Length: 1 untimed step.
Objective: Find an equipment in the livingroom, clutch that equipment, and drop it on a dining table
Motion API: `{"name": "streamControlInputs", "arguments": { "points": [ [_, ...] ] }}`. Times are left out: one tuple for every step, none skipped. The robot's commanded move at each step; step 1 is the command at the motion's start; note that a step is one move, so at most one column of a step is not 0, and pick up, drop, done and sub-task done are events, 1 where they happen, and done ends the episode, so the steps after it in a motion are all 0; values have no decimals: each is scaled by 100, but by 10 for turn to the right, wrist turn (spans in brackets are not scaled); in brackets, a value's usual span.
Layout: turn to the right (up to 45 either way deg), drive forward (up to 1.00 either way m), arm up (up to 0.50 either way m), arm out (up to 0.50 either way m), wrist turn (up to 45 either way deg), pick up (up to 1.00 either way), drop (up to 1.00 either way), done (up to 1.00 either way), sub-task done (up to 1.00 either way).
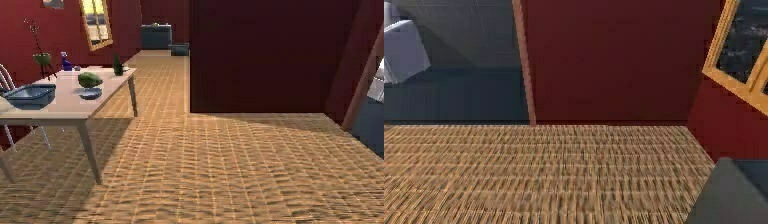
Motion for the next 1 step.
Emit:
{"name": "streamControlInputs", "arguments": {
  "points": [
    [450,0,0,0,0,0,0,0,0]
  ]
}}
